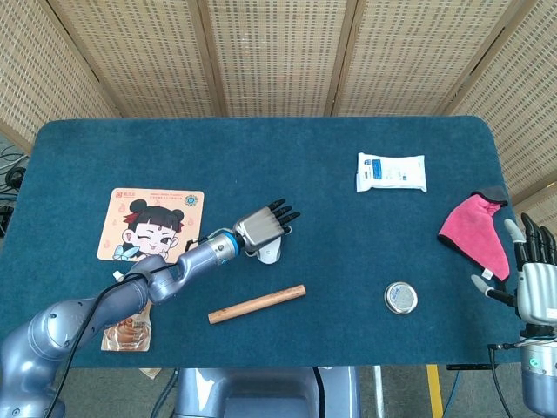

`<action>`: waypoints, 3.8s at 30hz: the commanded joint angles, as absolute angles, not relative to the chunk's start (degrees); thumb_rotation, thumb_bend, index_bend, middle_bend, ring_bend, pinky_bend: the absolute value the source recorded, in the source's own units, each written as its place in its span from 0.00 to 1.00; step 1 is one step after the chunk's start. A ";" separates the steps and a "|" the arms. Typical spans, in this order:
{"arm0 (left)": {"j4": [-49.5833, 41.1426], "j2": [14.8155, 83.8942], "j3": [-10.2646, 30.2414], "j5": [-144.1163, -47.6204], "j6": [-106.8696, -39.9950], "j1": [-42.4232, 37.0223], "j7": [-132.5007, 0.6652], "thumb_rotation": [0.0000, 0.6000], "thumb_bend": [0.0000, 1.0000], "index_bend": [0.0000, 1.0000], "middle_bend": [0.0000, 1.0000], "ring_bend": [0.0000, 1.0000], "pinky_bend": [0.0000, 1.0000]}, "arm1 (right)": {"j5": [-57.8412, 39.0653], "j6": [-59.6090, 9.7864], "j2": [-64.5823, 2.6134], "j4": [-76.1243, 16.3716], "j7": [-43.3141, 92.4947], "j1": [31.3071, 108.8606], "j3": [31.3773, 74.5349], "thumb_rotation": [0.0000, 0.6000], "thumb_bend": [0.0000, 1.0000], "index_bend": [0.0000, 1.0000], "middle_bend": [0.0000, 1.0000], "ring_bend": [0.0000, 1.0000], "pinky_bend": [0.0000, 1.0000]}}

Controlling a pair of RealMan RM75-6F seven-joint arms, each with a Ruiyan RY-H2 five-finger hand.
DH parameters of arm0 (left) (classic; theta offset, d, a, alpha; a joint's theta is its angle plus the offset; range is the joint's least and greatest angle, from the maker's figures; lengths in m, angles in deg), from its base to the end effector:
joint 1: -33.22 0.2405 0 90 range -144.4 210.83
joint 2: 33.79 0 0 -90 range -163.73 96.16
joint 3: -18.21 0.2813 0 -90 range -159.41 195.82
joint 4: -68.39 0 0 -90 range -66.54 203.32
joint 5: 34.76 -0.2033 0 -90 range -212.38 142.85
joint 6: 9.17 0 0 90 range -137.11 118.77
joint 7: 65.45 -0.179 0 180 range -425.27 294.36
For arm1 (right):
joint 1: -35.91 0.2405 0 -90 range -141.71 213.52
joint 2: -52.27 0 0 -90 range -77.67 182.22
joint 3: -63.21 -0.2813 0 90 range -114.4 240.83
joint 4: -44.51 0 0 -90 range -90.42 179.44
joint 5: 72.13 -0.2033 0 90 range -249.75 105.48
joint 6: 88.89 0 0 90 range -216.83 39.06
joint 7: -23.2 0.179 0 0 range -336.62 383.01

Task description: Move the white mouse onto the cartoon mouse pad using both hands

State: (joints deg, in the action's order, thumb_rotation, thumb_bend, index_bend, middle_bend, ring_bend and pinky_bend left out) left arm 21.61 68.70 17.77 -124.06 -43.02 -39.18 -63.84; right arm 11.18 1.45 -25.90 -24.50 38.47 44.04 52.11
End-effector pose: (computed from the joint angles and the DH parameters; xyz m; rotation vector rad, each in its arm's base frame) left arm -0.0409 0.4651 -0.1215 -2.4500 -0.2261 -0.6584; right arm -0.3612 -0.2631 0.1763 1.1623 -0.7933 1.1522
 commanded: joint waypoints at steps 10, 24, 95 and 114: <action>22.68 69.63 17.57 -123.72 -42.55 -39.25 -64.28 1.00 0.09 0.30 0.00 0.00 0.00 | 11.24 1.56 -26.01 -24.45 38.49 44.05 52.13 1.00 0.00 0.08 0.00 0.00 0.00; 22.64 70.23 17.69 -123.64 -41.51 -39.60 -64.41 1.00 0.10 0.35 0.00 0.00 0.00 | 11.32 1.60 -26.10 -24.33 38.60 44.10 52.16 1.00 0.00 0.08 0.00 0.00 0.00; 18.11 53.20 27.54 -134.31 -61.33 -27.56 -71.25 1.00 0.20 0.77 0.00 0.00 0.00 | 12.91 4.58 -25.80 -25.84 37.65 43.47 52.23 1.00 0.00 0.08 0.00 0.00 0.00; 39.02 56.44 35.23 -141.67 -72.39 -18.02 -63.39 1.00 0.20 0.77 0.00 0.00 0.00 | 13.96 5.42 -26.05 -26.69 35.25 43.46 52.73 1.00 0.00 0.08 0.00 0.00 0.00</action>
State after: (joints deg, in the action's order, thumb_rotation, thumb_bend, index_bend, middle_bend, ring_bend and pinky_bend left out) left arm 36.65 55.44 34.09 -140.59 -71.39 -19.24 -64.46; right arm 13.95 5.41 -26.05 -26.68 35.25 43.46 52.72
